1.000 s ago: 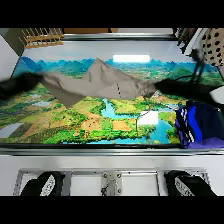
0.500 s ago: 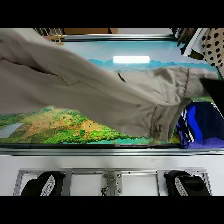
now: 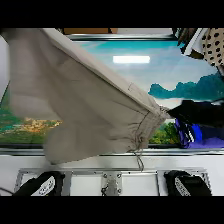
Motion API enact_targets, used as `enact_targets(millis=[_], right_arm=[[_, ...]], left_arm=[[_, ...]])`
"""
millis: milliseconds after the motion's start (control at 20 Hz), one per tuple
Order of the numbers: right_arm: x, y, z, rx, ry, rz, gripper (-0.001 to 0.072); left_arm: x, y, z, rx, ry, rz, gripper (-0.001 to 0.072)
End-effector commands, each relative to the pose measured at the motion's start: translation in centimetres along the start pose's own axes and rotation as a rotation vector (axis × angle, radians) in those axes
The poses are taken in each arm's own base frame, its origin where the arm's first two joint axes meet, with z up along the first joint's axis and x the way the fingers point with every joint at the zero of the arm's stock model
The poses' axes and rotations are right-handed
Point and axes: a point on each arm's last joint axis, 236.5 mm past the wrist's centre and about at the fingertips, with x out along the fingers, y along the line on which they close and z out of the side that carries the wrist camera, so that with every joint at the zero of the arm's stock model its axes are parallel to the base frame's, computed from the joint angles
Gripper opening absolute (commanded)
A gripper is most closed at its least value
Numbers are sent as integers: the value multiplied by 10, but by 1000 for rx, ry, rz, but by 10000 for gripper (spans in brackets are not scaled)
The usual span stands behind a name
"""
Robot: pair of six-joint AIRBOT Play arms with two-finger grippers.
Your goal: Fold the clothes and pants, and hang the long-sleeved shirts on hangers.
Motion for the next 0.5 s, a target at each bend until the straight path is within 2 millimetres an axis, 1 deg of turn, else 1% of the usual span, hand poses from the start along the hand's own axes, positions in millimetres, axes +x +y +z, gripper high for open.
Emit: enact_targets(millis=[0,50,100,150,200,250,350,450], right_arm=[[83,-46,43,55,68,-80,27],[102,-52,60,77,52,-82,27],[117,-57,74,86,43,-86,27],[130,-61,87,81,37,-90,27],[138,-64,96,75,31,-92,27],[143,-65,105,73,14,-94,27],[144,-62,123,68,-41,-83,27],[139,-58,127,55,-64,-76,27]], left_arm=[[102,57,-55,-114,118,11,3],[123,68,-65,-129,141,14,2],[139,75,-72,-136,160,13,3],[151,81,-76,-140,174,10,3],[159,85,-78,-138,187,7,3],[164,89,-77,-134,194,3,3],[166,95,-73,-123,212,-2,3],[157,107,-72,-108,239,24,2]])
